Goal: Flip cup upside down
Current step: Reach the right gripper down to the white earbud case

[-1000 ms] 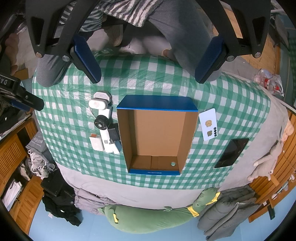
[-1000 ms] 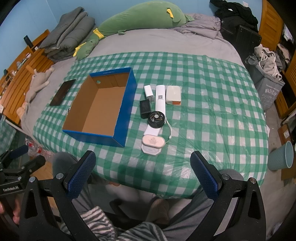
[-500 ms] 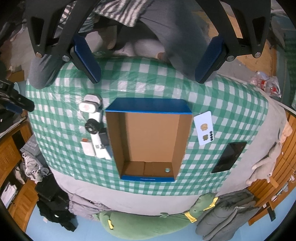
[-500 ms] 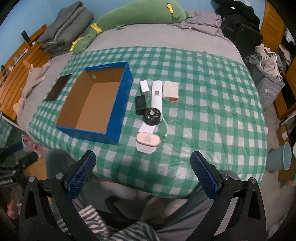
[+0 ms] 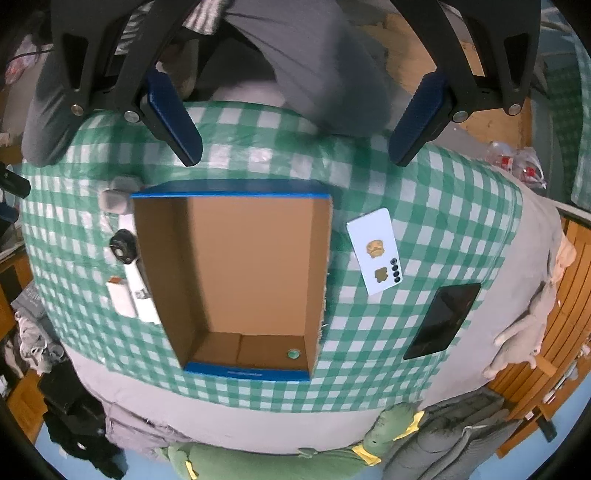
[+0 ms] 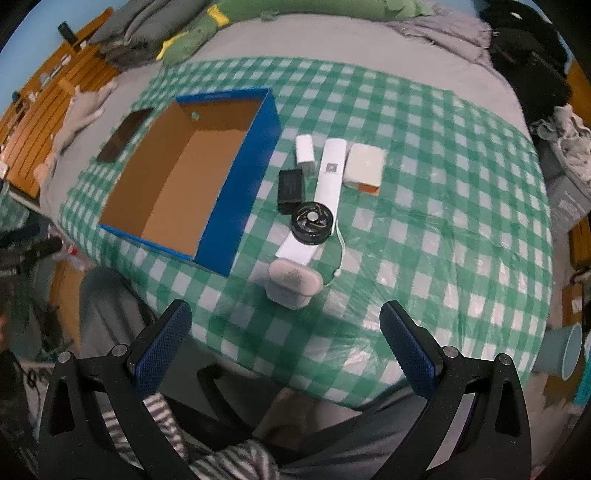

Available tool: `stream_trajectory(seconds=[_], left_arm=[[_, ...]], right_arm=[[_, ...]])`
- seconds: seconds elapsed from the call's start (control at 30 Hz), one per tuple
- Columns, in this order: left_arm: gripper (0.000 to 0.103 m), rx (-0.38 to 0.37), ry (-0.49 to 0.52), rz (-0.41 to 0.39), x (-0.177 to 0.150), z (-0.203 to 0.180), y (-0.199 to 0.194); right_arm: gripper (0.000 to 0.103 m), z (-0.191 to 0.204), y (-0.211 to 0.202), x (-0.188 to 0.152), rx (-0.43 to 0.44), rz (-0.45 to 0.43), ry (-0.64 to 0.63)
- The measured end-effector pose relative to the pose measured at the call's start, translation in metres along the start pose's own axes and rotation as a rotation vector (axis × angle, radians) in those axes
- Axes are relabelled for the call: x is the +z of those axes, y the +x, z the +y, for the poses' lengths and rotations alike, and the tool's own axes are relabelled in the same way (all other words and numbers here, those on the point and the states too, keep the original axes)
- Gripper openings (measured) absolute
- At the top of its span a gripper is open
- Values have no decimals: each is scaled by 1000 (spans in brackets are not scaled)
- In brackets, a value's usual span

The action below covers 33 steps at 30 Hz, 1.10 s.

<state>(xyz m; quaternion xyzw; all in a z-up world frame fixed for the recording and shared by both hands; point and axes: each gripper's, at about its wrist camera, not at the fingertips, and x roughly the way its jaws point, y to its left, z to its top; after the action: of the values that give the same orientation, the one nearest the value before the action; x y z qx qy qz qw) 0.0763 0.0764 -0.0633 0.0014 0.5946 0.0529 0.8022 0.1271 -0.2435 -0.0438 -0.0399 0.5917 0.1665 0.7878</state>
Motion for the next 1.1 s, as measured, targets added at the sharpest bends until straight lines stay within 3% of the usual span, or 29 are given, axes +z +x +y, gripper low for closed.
stream_trajectory(seconds=[0.13, 0.43, 0.6, 0.83, 0.97, 1.1], left_arm=[[102, 16, 6, 24, 14, 6, 16], [101, -38, -55, 113, 38, 24, 59], [87, -51, -61, 179, 51, 29, 84], [75, -96, -98, 247, 61, 36, 113], [49, -100, -105, 274, 62, 35, 124], [36, -104, -96, 296, 60, 32, 131]], right_arm=[[101, 5, 22, 7, -7, 32, -62], [101, 14, 71, 13, -8, 82, -224], [101, 17, 96, 14, -5, 105, -273], [101, 18, 123, 17, -5, 135, -307], [100, 17, 138, 17, -5, 160, -353], [100, 12, 150, 12, -1, 173, -401]])
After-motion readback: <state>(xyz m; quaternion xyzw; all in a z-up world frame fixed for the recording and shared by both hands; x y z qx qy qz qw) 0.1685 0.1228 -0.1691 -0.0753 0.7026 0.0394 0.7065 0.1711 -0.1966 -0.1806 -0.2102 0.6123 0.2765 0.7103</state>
